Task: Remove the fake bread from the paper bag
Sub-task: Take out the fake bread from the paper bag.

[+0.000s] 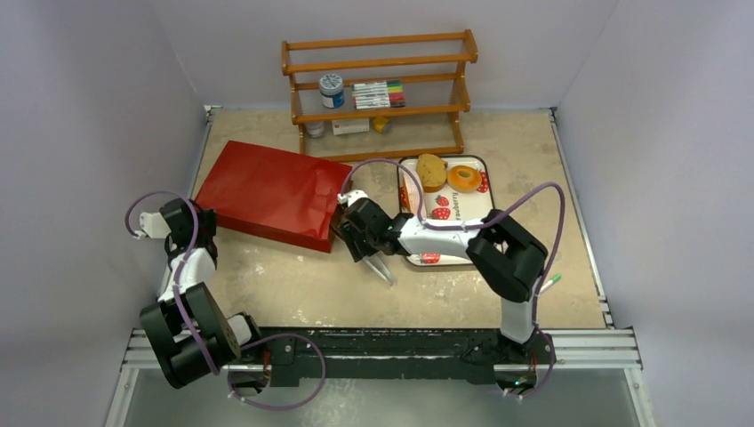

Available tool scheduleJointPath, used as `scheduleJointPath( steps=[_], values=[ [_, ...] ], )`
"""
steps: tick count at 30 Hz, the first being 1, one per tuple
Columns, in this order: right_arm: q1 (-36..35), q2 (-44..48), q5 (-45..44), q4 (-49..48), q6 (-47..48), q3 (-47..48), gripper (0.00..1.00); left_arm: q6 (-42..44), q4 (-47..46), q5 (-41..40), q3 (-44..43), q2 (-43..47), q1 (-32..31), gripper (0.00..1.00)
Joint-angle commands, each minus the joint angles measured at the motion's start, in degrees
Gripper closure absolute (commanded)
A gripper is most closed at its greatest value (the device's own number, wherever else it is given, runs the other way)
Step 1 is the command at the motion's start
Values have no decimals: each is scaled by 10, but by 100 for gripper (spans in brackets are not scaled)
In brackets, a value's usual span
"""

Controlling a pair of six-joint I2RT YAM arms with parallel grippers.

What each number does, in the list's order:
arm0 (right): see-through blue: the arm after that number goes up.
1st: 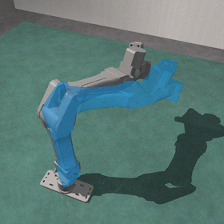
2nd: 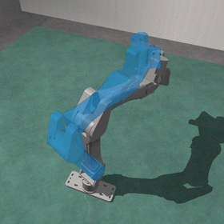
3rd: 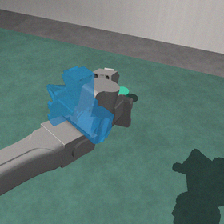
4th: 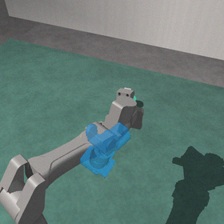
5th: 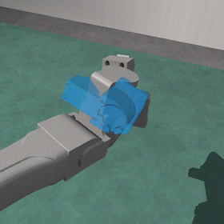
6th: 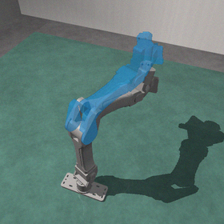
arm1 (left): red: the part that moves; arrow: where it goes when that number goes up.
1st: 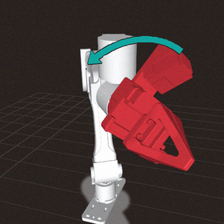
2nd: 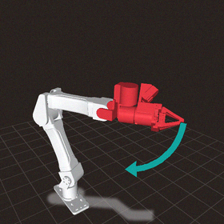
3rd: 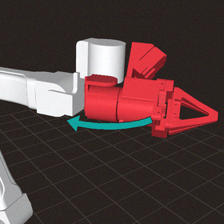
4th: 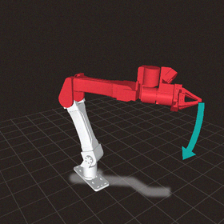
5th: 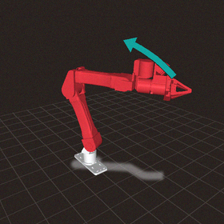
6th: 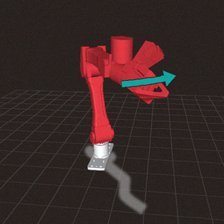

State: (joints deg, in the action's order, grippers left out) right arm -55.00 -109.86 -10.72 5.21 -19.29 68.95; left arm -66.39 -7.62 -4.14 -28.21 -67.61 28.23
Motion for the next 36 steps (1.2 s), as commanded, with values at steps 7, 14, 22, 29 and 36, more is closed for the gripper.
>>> scheduleJointPath(
  steps=[7,14,22,29,36],
  values=[
    [-5,98,-7,-47,-35,-111,35,28,-4,8,-11,8,11,84],
    [-15,80,2,-82,-45,-123,41,27,0,12,-16,14,13,84],
    [-15,87,7,-90,-46,-122,56,30,8,13,-21,17,15,84],
    [-11,105,87,-66,-48,-111,63,35,-11,37,-24,6,22,84],
    [9,137,160,-64,-68,-111,64,43,-63,108,-36,-28,34,84]
  ],
)
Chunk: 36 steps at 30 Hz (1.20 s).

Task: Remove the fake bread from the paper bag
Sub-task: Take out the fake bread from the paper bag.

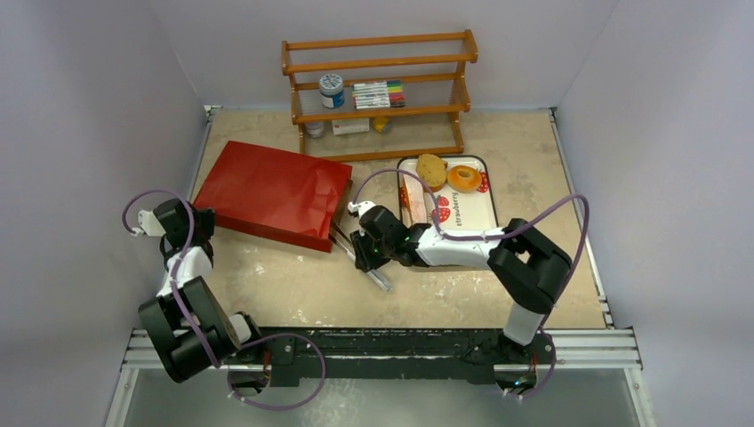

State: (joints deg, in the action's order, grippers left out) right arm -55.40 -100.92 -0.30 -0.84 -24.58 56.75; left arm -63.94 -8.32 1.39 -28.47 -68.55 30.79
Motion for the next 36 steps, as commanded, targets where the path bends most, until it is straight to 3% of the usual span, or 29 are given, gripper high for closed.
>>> scheduleJointPath(
  steps=[1,11,17,24,30,36],
  values=[
    [19,51,65,-2,-16,12,64,20,-60,61,-36,-23,9,84],
    [114,60,202,-28,-57,-7,64,29,-71,85,-32,-28,39,86],
    [174,26,342,-99,-111,-35,64,32,-83,96,-30,-39,55,86],
    [196,-25,482,-207,-206,-53,64,38,-79,98,-33,-39,58,87],
    [211,-44,544,-327,-315,-91,61,36,-88,97,-30,-40,58,87],
    [220,-53,555,-374,-377,-90,60,31,-94,99,-27,-38,58,87]
  ],
)
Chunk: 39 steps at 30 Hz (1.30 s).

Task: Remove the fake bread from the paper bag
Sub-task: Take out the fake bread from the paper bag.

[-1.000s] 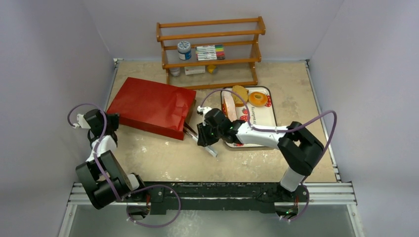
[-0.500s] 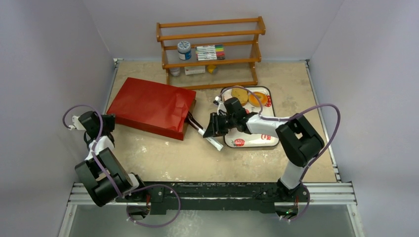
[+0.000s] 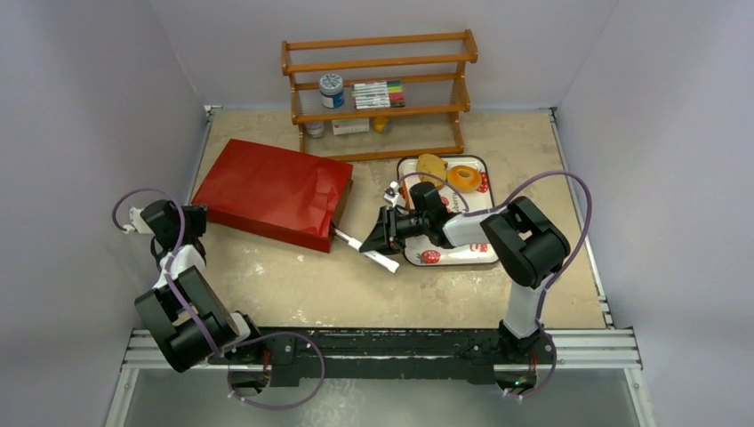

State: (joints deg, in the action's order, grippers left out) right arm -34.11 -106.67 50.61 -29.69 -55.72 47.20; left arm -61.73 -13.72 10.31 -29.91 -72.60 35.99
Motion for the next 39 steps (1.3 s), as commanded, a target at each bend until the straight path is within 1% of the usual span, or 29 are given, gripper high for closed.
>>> scheduleJointPath(
  steps=[1,8,15,20,30,39],
  values=[
    [8,3,46,-86,-70,9,61,7,-42,10,-11,4,6,88],
    [16,-2,23,-83,-93,22,61,3,-51,11,-1,11,5,88],
    [30,63,-52,-49,-82,4,61,3,-54,10,-1,10,6,89],
    [33,89,-88,-13,-66,16,61,-1,-58,12,1,10,5,89],
    [34,59,-96,15,-56,40,61,-8,-68,16,6,11,4,90],
    [34,21,-100,3,-66,65,61,-11,-75,15,13,13,5,90]
  ],
)
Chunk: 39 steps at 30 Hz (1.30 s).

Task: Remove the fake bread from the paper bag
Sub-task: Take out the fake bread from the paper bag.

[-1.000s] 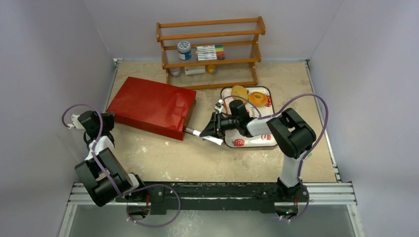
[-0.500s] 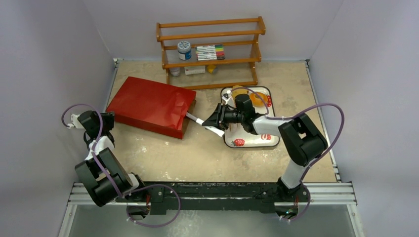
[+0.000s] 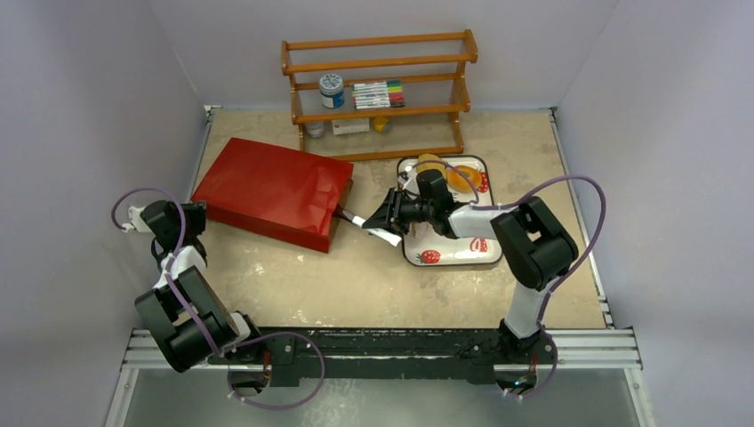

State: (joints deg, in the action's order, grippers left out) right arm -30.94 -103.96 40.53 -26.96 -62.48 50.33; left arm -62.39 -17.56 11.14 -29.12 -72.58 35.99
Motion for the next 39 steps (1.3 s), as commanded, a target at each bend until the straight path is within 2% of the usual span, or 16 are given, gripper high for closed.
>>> scheduleJointPath(
  steps=[1,23,31,39],
  values=[
    [2,-9,1,-24,1,37,61,-5,-36,8,5,13,5,90],
    [2,-55,-1,-27,-15,105,59,-12,-49,8,17,15,4,91],
    [2,-61,-4,-61,-35,92,59,-17,-53,9,18,14,5,91],
    [3,-45,16,-157,-103,40,59,-48,-85,9,28,9,6,92]
  ],
)
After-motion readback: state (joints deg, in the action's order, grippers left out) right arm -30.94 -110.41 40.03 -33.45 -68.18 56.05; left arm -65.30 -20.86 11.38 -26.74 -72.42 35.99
